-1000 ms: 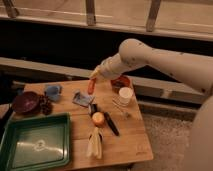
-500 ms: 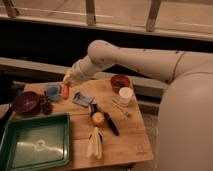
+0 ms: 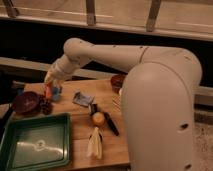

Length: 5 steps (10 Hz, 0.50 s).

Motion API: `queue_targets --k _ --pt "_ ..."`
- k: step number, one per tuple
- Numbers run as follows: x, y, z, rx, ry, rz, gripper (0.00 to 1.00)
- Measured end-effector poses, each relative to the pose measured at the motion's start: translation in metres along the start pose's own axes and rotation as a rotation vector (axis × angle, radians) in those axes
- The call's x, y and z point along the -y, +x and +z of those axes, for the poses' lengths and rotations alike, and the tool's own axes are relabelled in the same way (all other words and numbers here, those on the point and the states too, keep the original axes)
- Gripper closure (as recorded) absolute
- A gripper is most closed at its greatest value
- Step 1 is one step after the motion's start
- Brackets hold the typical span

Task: Place pepper in purple bowl

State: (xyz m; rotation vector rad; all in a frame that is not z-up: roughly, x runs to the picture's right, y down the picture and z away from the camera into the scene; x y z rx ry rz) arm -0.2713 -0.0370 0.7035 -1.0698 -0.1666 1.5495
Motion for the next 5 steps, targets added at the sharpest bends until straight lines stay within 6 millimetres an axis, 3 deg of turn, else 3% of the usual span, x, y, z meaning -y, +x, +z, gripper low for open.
queue_targets --k 5 --pt "0.0004 -0.0004 -0.0005 0.000 0.000 -0.002 1.00"
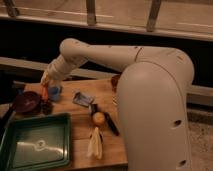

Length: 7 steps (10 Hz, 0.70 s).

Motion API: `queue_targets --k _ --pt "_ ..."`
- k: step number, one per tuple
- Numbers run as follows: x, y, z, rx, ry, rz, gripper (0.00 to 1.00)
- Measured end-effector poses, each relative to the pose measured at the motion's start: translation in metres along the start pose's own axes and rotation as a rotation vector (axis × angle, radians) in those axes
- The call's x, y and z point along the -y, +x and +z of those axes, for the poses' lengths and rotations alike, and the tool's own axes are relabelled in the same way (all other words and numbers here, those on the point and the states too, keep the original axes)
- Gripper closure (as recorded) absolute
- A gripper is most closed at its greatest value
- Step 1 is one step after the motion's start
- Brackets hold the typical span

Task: Place pepper in purple bowl

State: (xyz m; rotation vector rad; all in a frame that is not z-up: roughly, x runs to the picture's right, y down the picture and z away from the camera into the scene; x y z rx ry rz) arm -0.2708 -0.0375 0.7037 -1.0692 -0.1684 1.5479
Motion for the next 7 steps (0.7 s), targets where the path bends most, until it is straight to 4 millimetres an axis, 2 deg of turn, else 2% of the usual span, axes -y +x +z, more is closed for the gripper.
queue_targets --k 2,4,5,7 --pt "0.002 -0.001 -0.001 0.006 -0.003 0.005 1.00" --pt "0.001 0.000 0.010 0.012 -0.045 0.016 1.00" --pt "0.003 -0.003 0.024 0.016 -0.075 0.023 1.00" --pt "-0.008 -0.011 0.057 -0.002 -0.132 0.017 1.00"
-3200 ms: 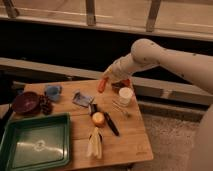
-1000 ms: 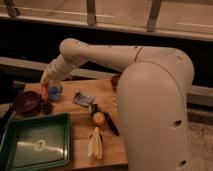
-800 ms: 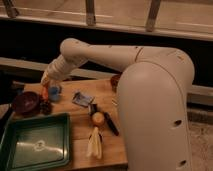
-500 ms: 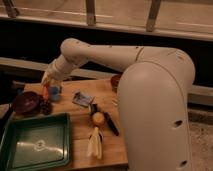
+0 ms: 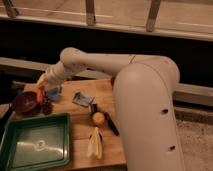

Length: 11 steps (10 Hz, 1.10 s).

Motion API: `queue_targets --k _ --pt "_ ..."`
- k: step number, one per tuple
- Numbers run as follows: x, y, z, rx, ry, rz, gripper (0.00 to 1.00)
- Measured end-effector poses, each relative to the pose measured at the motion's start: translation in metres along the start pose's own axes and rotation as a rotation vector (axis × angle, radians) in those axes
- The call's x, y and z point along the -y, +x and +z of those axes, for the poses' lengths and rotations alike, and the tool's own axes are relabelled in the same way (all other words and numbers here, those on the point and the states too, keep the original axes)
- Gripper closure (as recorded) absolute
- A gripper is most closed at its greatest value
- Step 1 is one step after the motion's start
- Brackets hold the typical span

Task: Place pepper in purple bowl

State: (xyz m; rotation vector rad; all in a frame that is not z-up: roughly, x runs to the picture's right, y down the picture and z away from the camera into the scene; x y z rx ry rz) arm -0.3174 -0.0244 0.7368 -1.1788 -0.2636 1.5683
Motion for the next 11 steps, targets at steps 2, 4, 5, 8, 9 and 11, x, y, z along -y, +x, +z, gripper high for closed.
queue_targets --k 2,4,5,8,9,11 --pt "-0.011 -0.010 0.030 -0.031 -0.038 -0.011 1.00" --pt "-0.029 -0.017 0.059 -0.075 -0.056 -0.047 1.00" --pt "-0.038 -0.020 0.073 -0.104 -0.053 -0.072 1.00" --pt "-0.052 -0.031 0.099 -0.179 -0.006 -0.139 1.00" --pt "-0.055 -0.033 0.109 -0.202 0.006 -0.154 1.00" --pt "-0.061 -0.036 0.120 -0.216 0.012 -0.174 0.95"
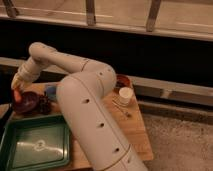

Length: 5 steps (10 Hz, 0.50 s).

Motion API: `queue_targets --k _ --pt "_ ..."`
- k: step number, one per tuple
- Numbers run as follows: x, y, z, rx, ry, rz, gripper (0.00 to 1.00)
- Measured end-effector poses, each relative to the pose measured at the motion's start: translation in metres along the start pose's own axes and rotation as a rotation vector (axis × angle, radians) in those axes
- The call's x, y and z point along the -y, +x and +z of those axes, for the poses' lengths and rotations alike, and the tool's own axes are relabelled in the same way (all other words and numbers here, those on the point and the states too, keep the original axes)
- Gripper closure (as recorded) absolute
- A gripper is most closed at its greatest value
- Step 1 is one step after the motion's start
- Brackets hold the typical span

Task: Place pepper in purple bowl

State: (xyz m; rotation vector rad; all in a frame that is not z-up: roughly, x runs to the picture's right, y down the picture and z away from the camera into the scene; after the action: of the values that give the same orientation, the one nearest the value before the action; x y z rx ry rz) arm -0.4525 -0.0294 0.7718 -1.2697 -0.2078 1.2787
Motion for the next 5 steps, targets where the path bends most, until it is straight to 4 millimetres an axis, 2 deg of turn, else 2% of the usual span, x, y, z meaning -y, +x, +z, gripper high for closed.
queue_targets --k 3,5 --pt "0.0026 -0.0005 -0.0005 0.001 0.003 0.001 0.95" --pt "0.0023 -0.0002 0.0003 0.000 0.003 0.001 1.00"
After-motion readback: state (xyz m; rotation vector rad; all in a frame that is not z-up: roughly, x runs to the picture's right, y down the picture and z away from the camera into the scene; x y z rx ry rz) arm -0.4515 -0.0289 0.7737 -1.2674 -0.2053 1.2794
